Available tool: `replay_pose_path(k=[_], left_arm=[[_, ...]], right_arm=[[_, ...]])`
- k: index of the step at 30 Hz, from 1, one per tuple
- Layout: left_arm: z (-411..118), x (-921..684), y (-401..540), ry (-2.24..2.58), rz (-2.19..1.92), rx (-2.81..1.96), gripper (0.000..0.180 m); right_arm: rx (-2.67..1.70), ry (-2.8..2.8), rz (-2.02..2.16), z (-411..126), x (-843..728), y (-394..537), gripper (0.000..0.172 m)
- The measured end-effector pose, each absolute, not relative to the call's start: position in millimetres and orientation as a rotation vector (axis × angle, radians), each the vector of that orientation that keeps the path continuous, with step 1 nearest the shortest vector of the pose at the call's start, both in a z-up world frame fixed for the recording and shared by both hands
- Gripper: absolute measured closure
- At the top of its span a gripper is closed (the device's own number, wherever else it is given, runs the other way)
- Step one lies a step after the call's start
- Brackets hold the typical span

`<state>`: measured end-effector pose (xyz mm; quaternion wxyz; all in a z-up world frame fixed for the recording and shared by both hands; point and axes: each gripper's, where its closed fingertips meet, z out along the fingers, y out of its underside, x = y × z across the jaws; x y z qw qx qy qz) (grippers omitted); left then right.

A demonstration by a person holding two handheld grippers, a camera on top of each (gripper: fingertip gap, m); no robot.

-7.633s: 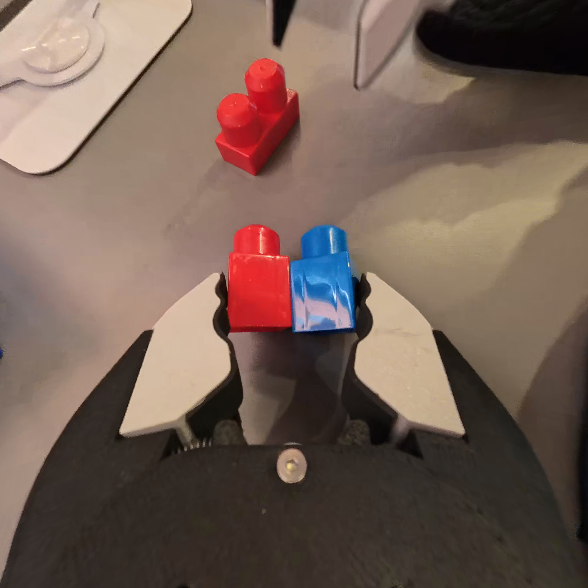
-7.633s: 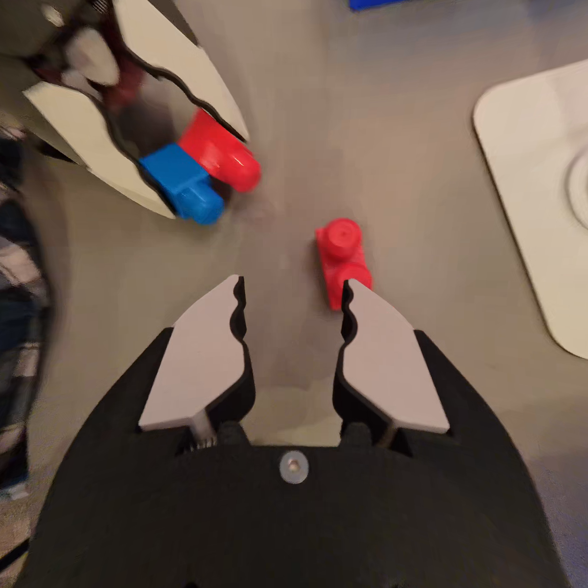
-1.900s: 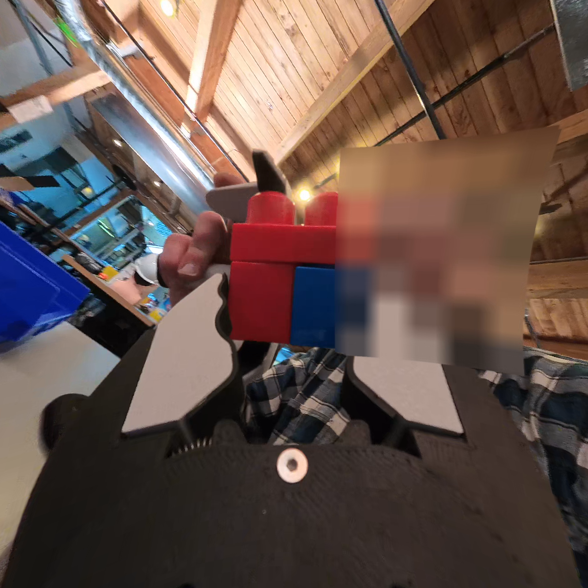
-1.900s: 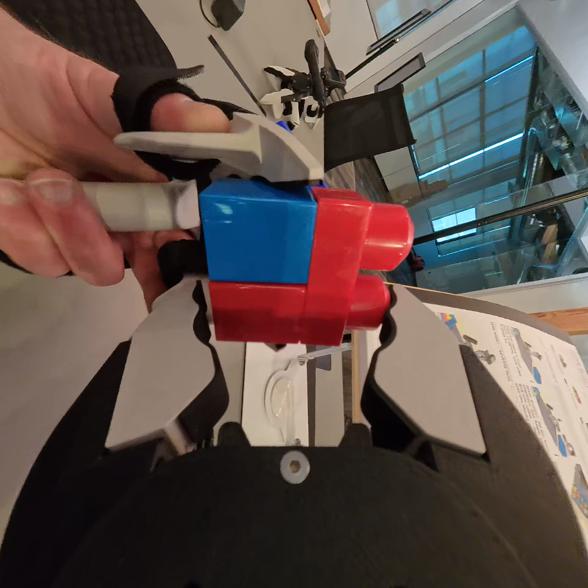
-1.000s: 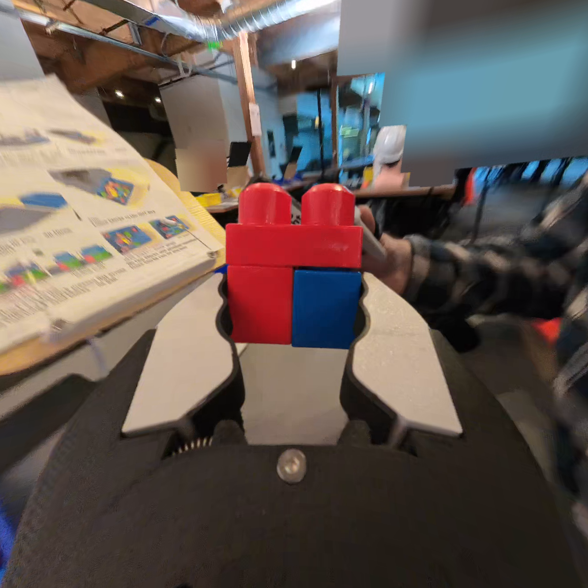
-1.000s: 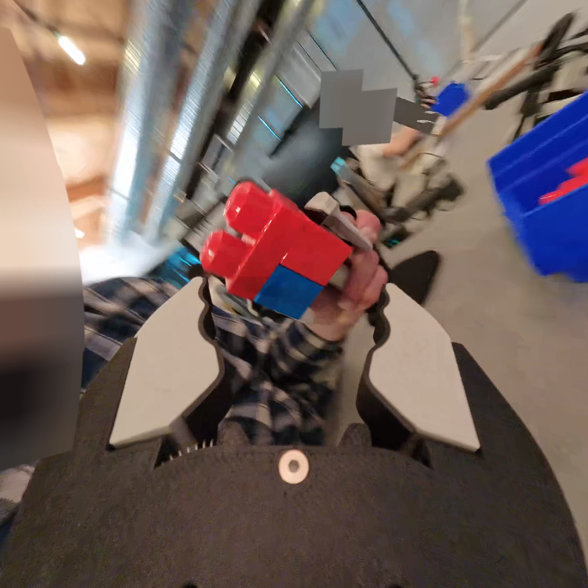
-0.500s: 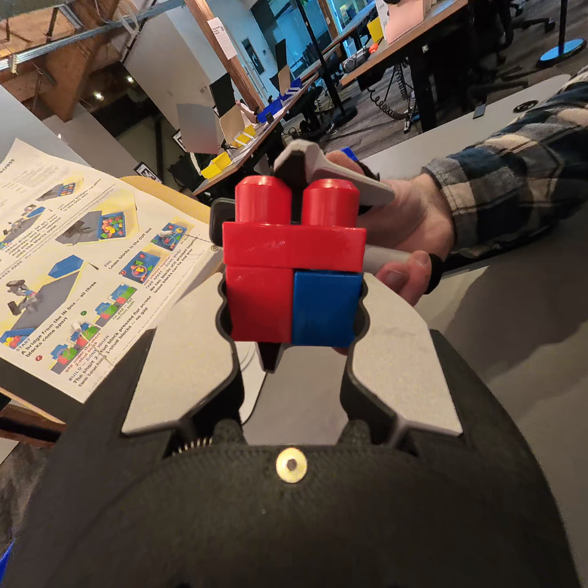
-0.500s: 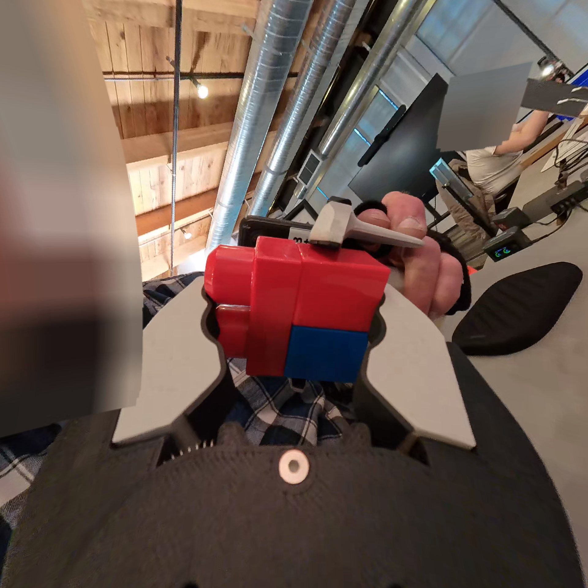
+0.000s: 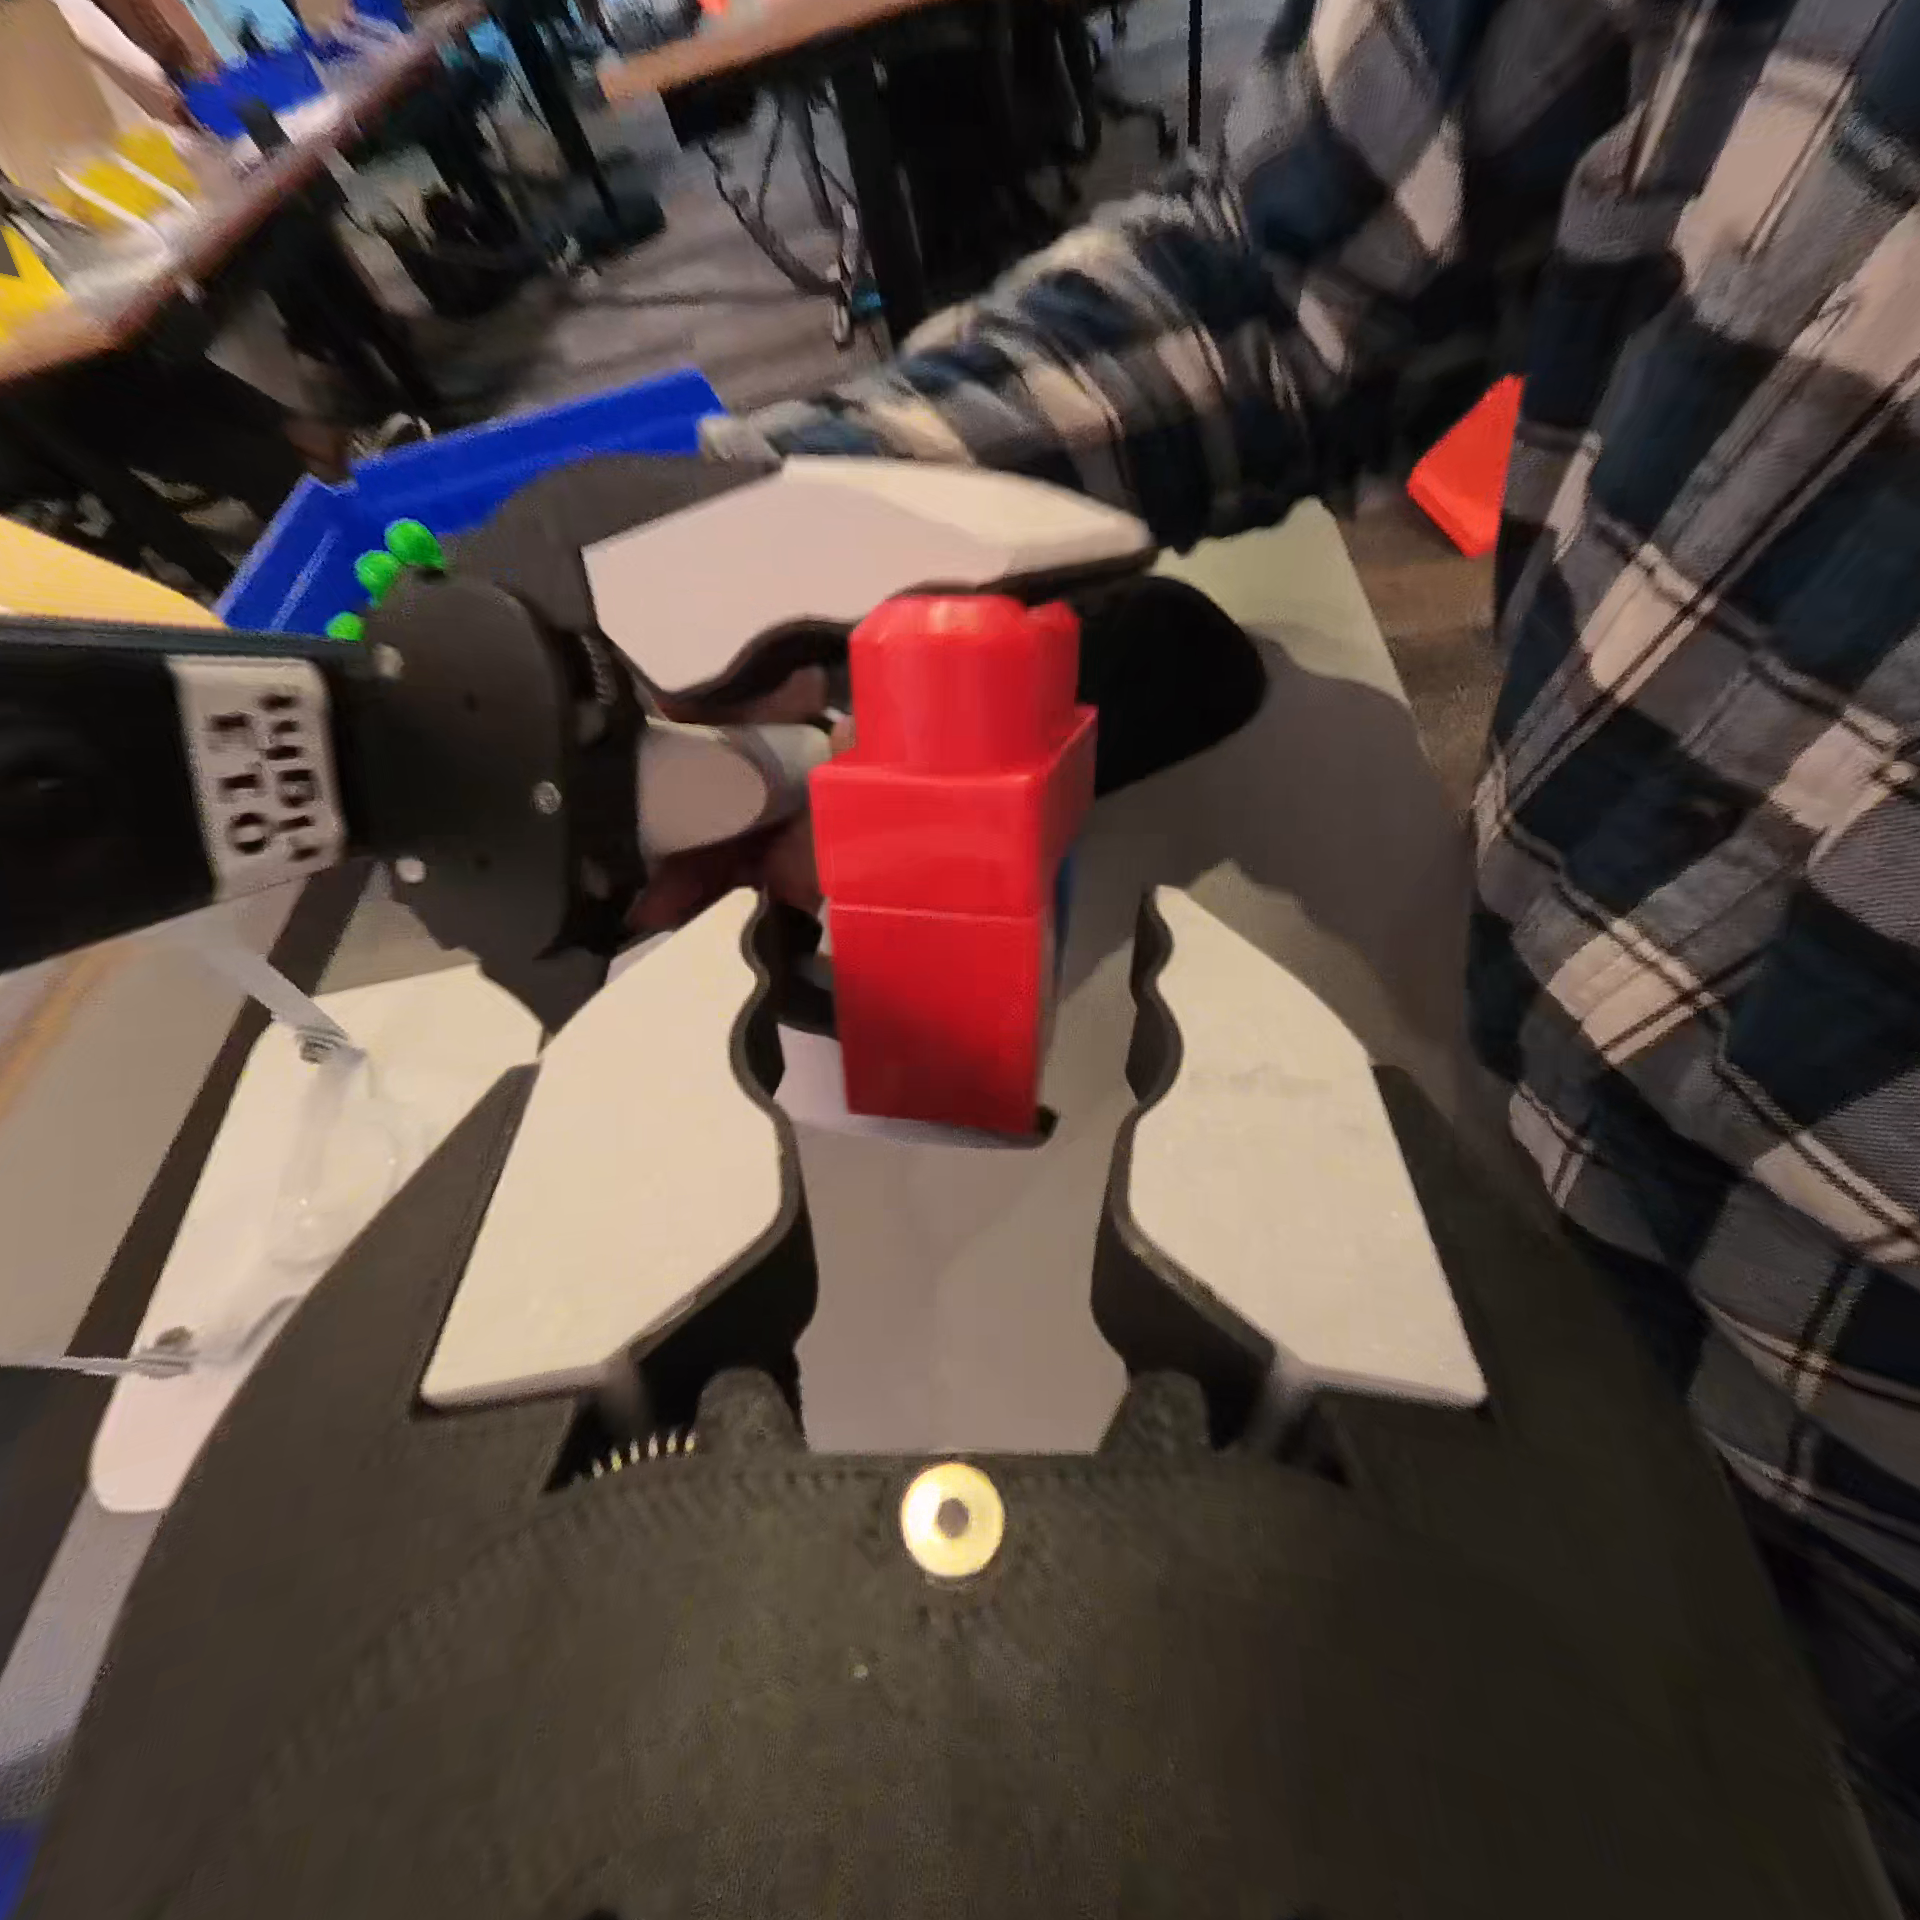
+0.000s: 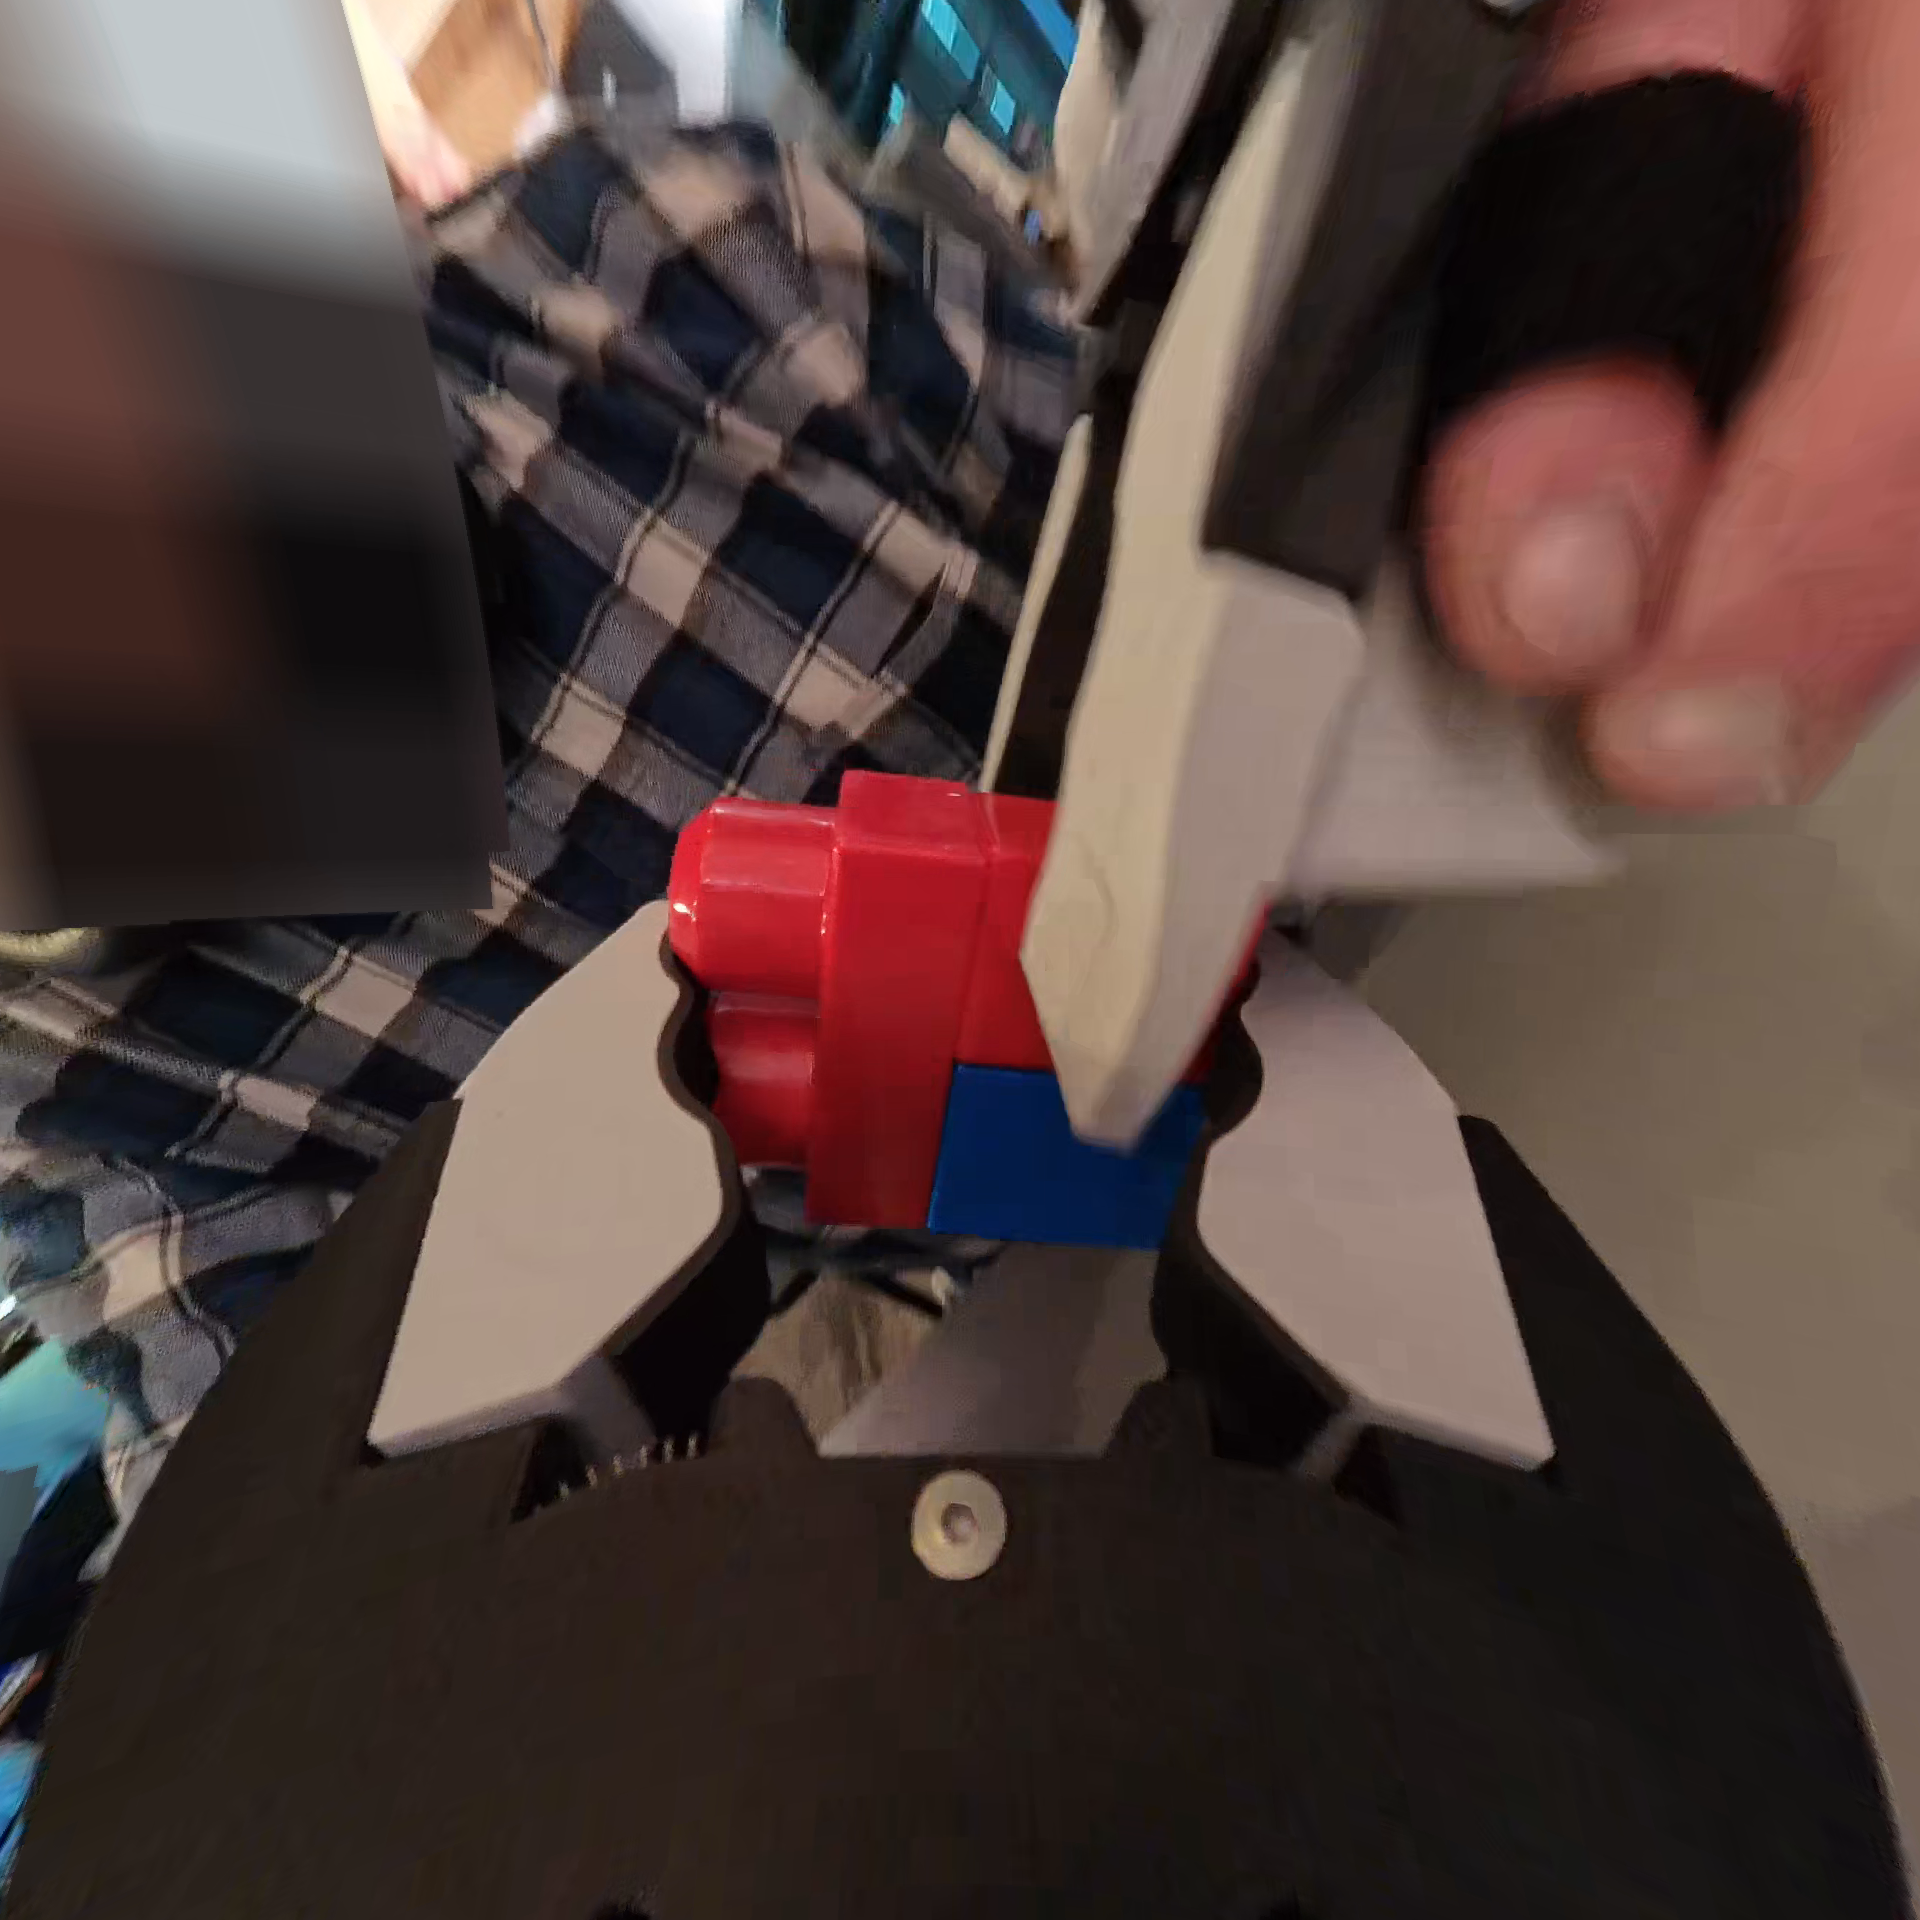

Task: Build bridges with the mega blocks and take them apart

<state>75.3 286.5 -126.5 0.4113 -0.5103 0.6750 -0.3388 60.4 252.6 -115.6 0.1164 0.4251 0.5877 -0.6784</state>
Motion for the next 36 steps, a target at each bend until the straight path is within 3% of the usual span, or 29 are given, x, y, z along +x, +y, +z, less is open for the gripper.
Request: replay_pose_path(k=[3,6,7,8,11,15,17,20,25,27,36], left_arm=[[-141.4,81.2,273.3,1.794,-0.91,-1.279,0.139],[-139.9,82.2,275.8,1.72,-0.949,-1.282,0.139],[-138.2,81.0,281.4,1.67,-0.951,-1.301,0.139],[-137.2,78.8,289.4,1.613,-0.951,-1.335,0.139],[-128.4,69.6,310.7,1.411,-1.029,-1.415,0.139],[-115.1,58.3,339.8,1.074,-1.21,-1.5,0.14],[-111.2,55.0,354.4,0.874,-1.343,-1.539,0.14],[-115.3,58.4,363.8,0.723,-1.467,-1.584,0.14],[-124.7,78.5,355.8,0.712,-1.514,-1.664,0.14],[-125.2,79.4,358.6,0.672,-1.491,-1.685,0.14],[-116.2,79.6,357.0,0.664,-1.56,-1.629,0.139]], right_arm=[[1.154,1.775,-1.868,-117.2,63.6,242.6,0.077],[1.156,1.772,-1.896,-116.2,61.0,248.8,0.077],[1.2,1.779,-1.931,-116.4,57.3,255.7,0.066],[1.277,1.807,-1.956,-118.3,53.3,265.3,0.056],[1.567,1.878,-2.145,-105.3,44.5,306.4,0.046],[2.165,2.293,-2.189,-81.4,53.9,354.9,0.046],[2.568,2.676,-1.756,-83.8,61.1,371.2,0.048],[2.829,3.134,-0.805,-98.9,63.8,378.1,0.057],[2.648,3.415,0.125,-121.3,52.9,380.7,0.064],[2.618,3.414,0.239,-126.8,51.8,383.5,0.076],[2.599,3.496,0.088,-116.2,51.4,378.5,0.078]])
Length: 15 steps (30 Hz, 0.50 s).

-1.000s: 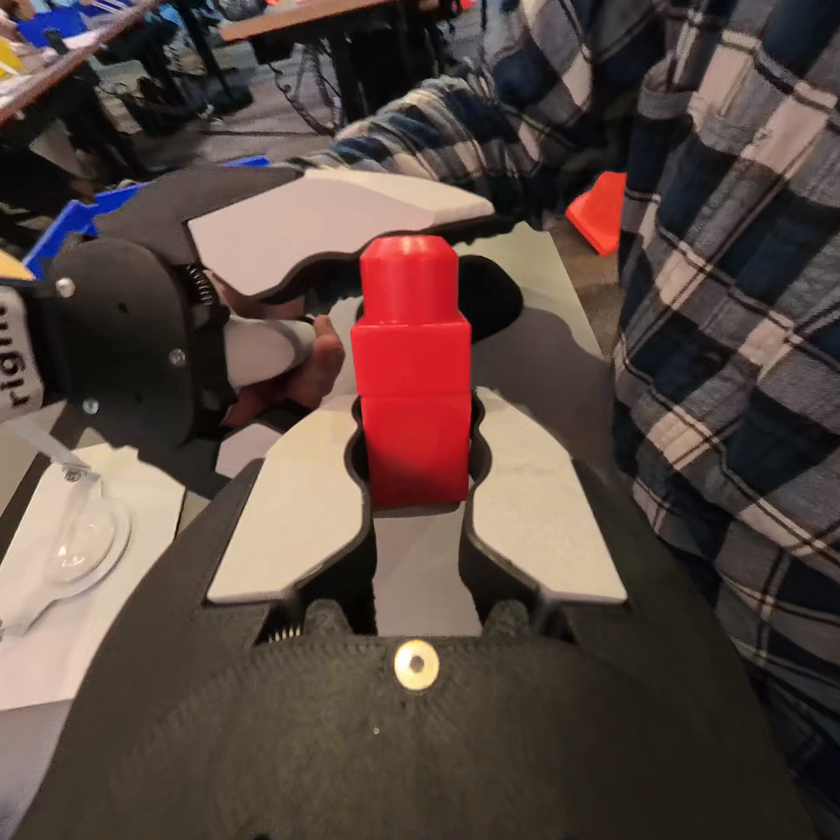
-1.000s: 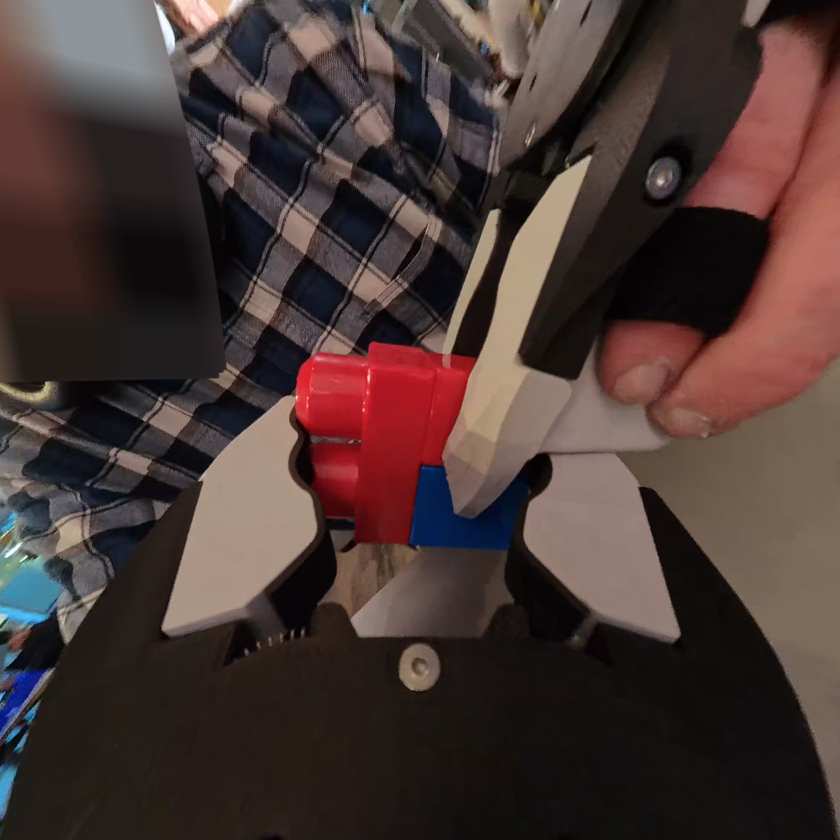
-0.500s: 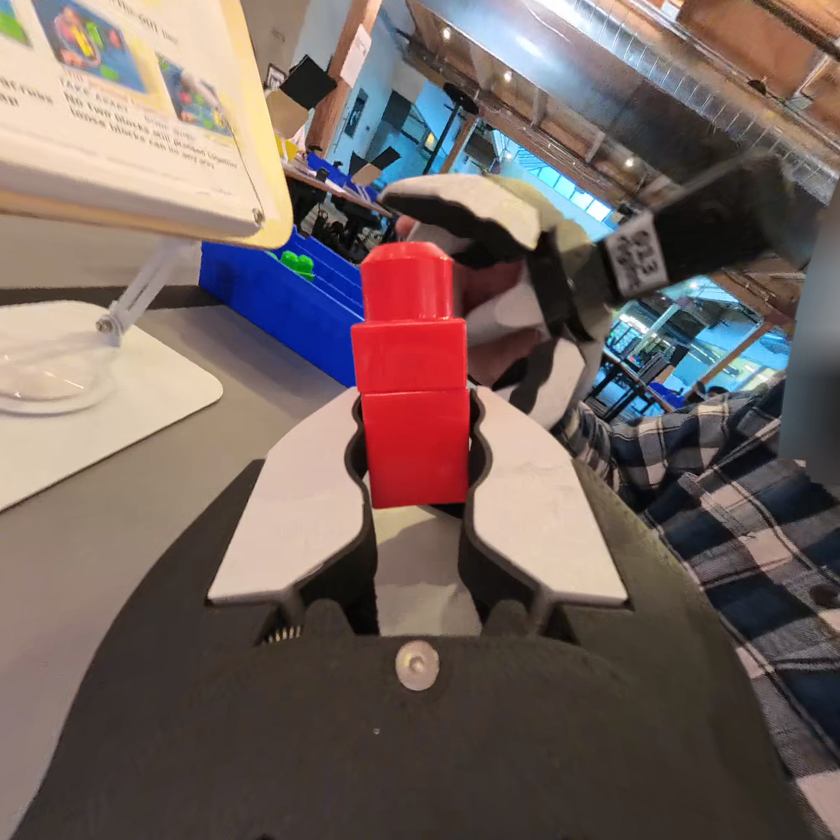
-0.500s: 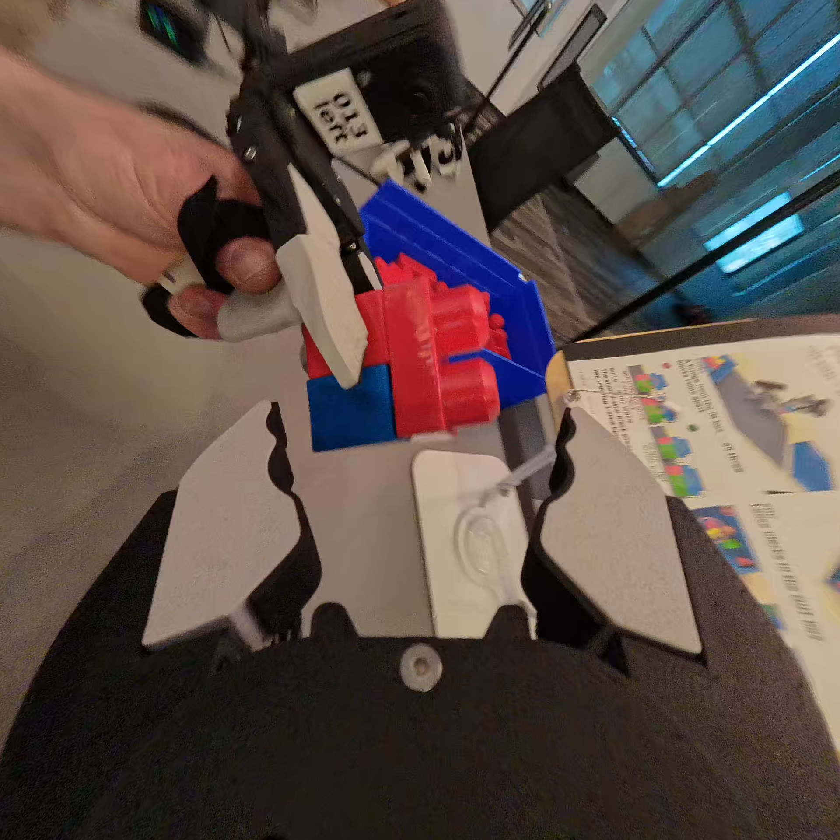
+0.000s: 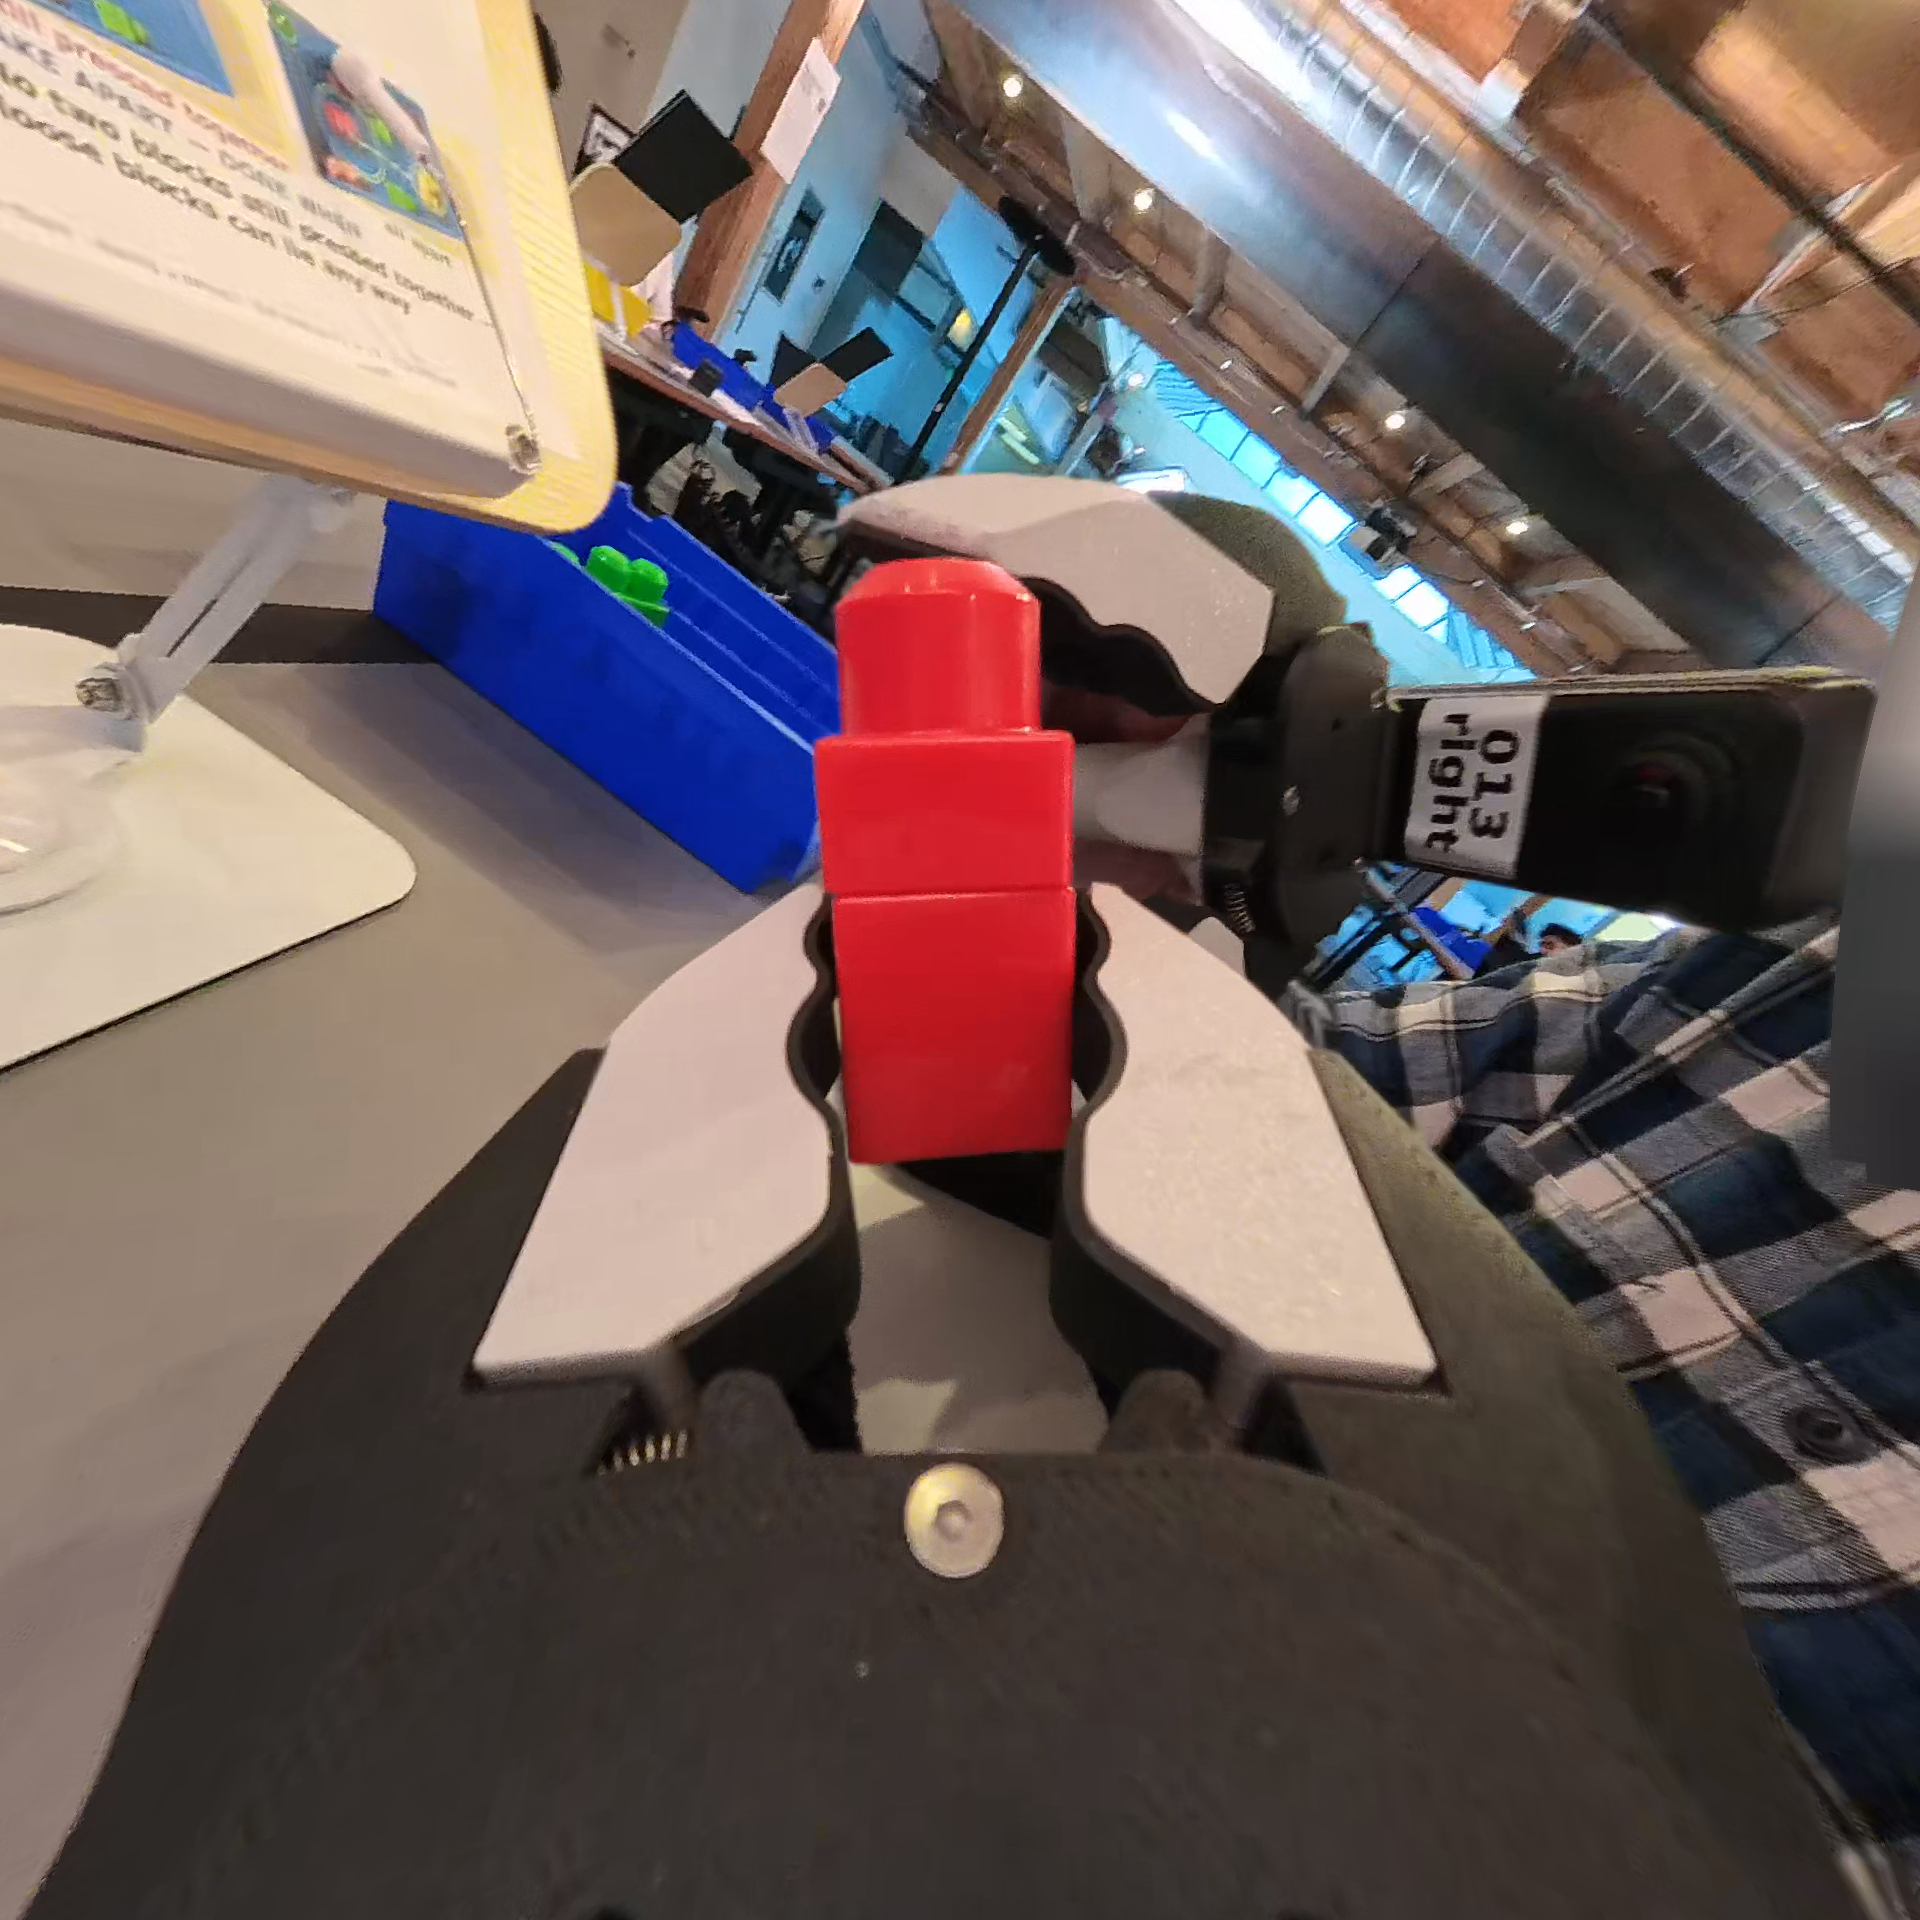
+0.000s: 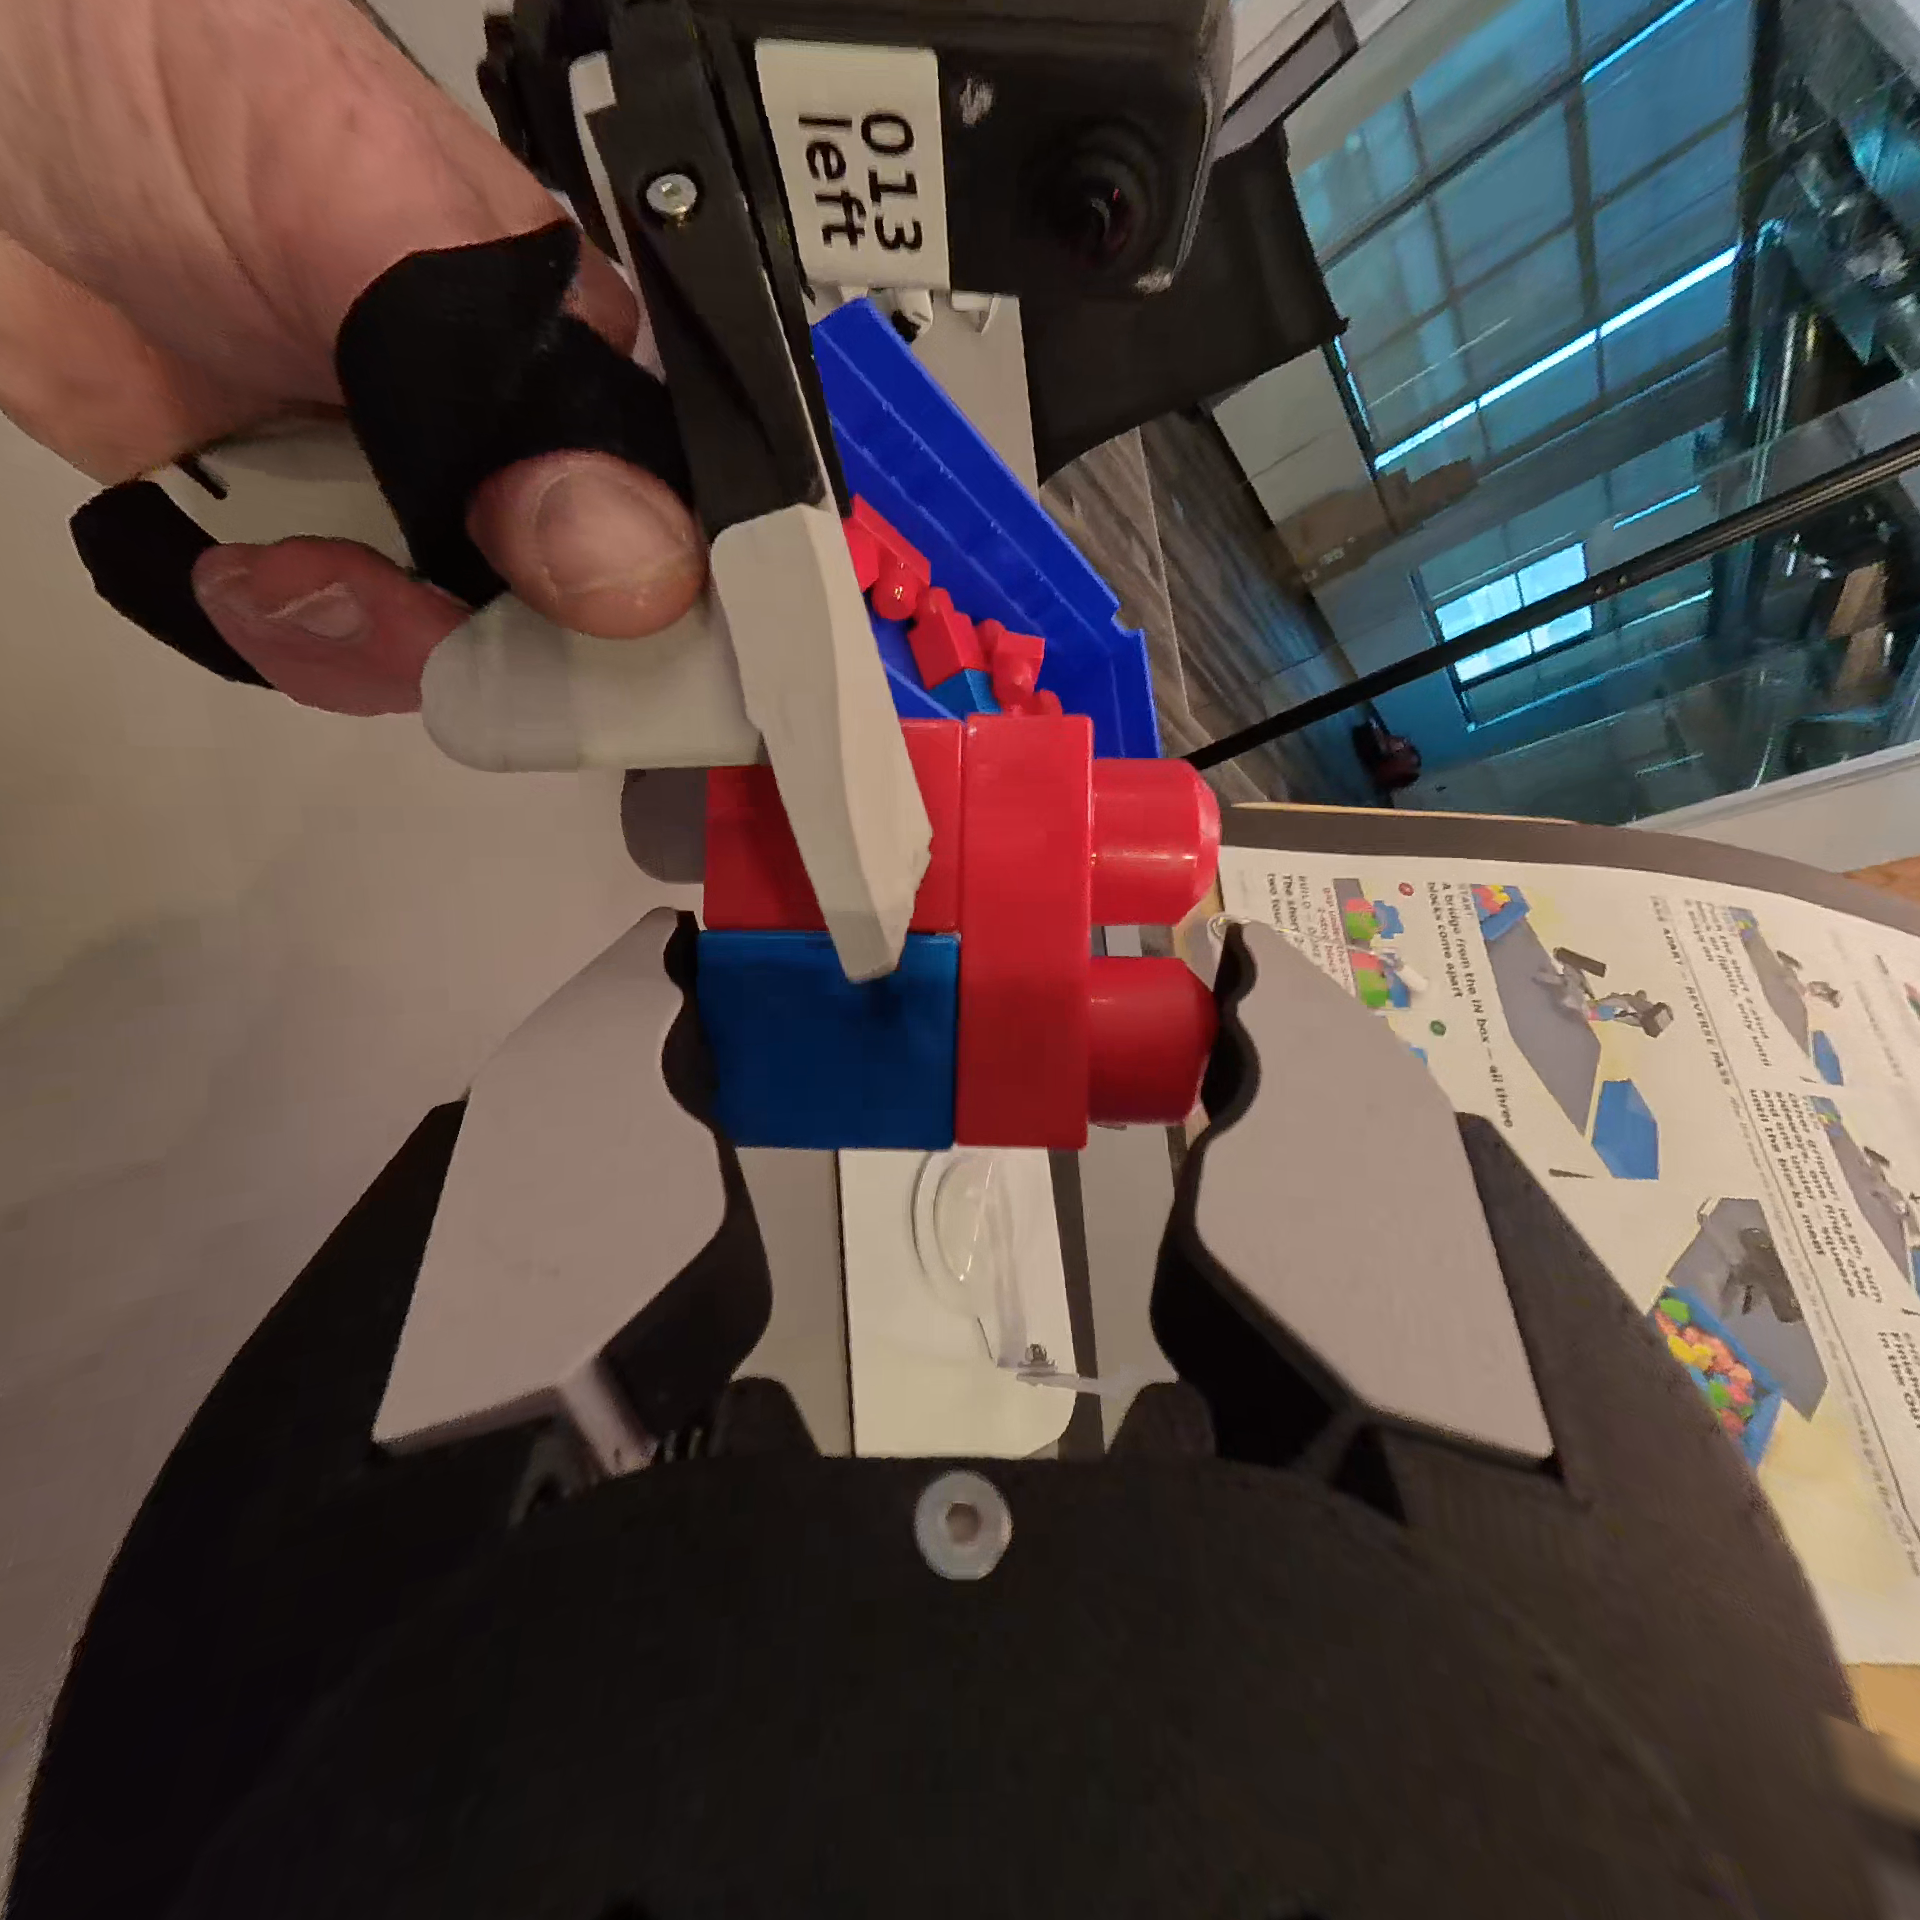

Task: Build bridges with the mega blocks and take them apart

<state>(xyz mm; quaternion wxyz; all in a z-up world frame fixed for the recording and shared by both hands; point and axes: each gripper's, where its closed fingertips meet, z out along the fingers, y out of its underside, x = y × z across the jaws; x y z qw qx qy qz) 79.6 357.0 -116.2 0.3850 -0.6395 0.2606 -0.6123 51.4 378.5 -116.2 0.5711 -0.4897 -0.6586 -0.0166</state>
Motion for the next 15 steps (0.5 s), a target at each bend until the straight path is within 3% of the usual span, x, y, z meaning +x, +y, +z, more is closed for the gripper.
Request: replay_pose_path(k=[15], left_arm=[[-62.4,69.7,312.2,0.745,-2.2,-1.137,0.112]], right_arm=[[-0.9,-1.545,0.338,-66.7,50.0,324.0,0.078]])
